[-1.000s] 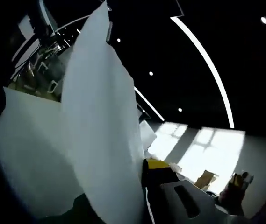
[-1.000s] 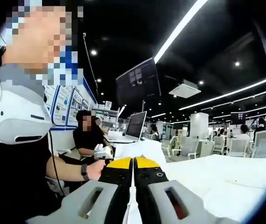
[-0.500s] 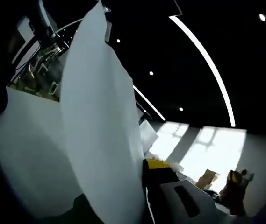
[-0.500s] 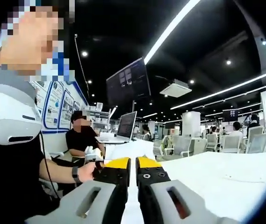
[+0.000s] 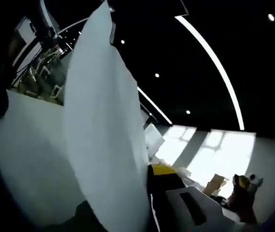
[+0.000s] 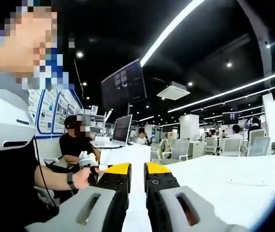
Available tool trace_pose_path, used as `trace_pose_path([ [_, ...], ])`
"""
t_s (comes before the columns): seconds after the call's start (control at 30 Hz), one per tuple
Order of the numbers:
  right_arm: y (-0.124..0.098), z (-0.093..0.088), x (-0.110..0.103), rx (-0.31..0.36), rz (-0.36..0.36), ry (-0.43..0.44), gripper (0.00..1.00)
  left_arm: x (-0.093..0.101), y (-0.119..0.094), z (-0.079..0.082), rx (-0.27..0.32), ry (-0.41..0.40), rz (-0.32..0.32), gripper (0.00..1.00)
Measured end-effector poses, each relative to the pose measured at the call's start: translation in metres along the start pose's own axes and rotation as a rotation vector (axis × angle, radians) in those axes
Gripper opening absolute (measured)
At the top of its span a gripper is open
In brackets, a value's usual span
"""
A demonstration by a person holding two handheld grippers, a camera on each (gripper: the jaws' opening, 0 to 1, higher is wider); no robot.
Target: Organize the stack of printing papers by aligning and flattening the scattered papers on the table
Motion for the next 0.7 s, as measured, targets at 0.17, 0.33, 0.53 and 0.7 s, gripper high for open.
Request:
trace_pose_path([
  [0.17, -0.004, -0.001, 0.008, 0.006, -0.043, 0.034, 0.09, -0.001, -0.001, 0.001, 0.010, -0.010, 0.002, 0.06],
  [0.33, -0.009, -0.002, 0.021, 0.008, -0.126, 0.051, 0.13, -0.001, -0.001, 0.002, 0.013, -0.017, 0.003, 0.06],
  [0.53, -0.018, -0.002, 0.034, 0.031, -0.193, 0.095, 0.15, -0.001, -0.001, 0.001, 0.014, -0.023, 0.003, 0.06],
  [0.7, -0.022, -0.002, 0.038, 0.034, -0.222, 0.100, 0.22, -0.002, -0.001, 0.002, 0.015, -0.030, 0.004, 0.06],
])
Point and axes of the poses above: the point that each gripper's makers call its tool centre point, and the gripper's own axes: y roughly forward along the fingers, x roughly to its right, z roughly out of its top, the point moved 4 cm from there along -y, roughly backward along the fingers, and after that the axes turned 6 degrees about x, right-handed, at the moved point
